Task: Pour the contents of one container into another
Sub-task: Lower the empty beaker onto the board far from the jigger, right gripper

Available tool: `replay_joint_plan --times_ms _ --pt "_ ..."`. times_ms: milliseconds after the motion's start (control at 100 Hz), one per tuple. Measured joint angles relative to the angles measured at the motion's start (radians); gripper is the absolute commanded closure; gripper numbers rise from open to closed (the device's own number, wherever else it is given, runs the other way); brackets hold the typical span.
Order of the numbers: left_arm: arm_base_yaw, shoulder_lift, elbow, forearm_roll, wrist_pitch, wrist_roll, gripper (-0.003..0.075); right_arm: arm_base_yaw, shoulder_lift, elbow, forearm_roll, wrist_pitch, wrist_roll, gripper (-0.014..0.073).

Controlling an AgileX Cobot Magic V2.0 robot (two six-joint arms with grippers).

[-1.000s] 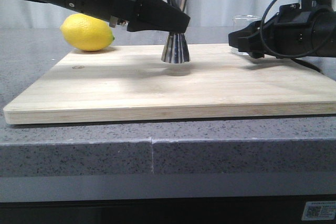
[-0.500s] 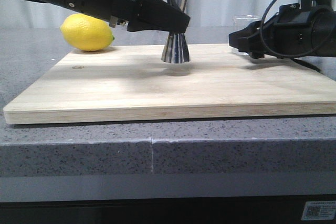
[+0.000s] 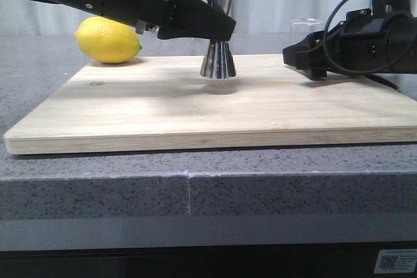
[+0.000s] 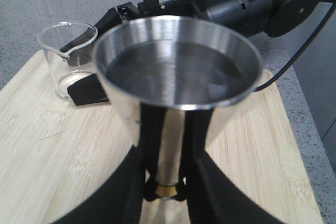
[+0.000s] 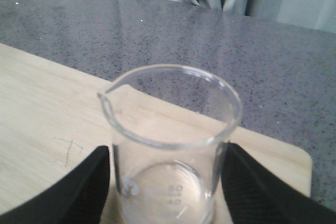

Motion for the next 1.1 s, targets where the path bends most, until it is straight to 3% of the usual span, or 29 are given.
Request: replay_joint_plan --times_ms 1100 --pt "0.000 0.000 0.000 0.000 0.000 -0.002 0.0627 0.000 -0.047 0.000 -0.002 0.067 0.018 0.0161"
